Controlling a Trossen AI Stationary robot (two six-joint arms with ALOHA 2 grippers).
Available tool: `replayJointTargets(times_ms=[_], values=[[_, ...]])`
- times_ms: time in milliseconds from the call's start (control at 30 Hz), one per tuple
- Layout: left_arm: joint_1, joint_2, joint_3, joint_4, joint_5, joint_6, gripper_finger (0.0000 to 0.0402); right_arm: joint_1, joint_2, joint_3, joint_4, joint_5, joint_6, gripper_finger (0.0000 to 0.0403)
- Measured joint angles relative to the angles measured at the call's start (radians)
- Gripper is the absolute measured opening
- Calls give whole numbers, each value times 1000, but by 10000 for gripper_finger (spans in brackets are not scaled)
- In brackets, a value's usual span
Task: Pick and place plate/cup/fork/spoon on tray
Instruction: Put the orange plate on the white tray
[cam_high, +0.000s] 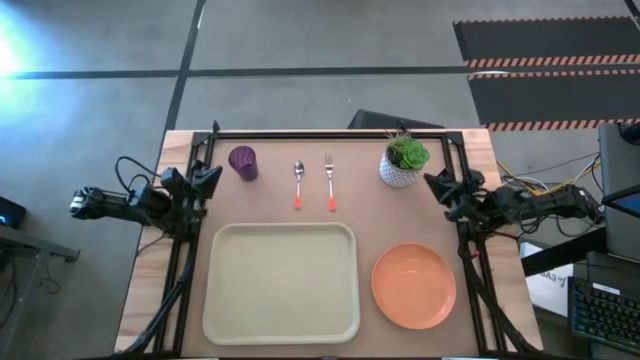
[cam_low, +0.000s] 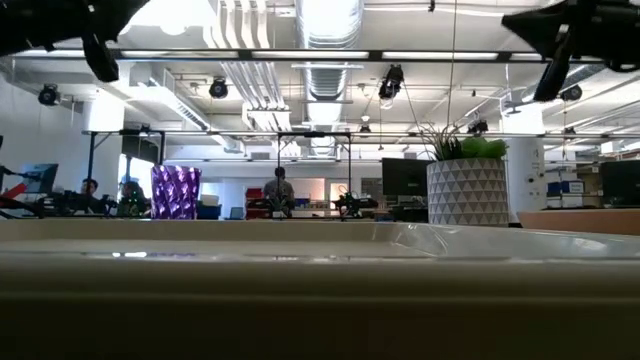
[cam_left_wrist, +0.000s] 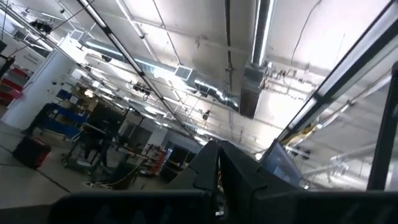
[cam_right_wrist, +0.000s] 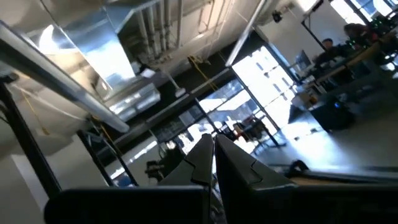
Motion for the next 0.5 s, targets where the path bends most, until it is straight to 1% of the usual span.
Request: replayJointTargets(times_ms=[67,100,167,267,333,400,500], values=[[0,10,46,-16,7,5,0,-1,0,56,-24,-44,-5,12],[0,17,81,-49,18,13,0,0,0,95,-59,-73,-14,17],[-1,39,175,-172,24,40,0,0,7,196,-172,-114,-27,33],[-2,101,384,-459,25,59,0,0,49,398,-436,-138,-46,65],[-2,177,548,-667,25,63,0,0,102,549,-645,-138,-44,86],[-2,268,714,-881,7,67,0,0,171,701,-866,-138,-15,102],[-2,420,947,-1158,-62,59,0,0,301,933,-1228,-133,93,113]])
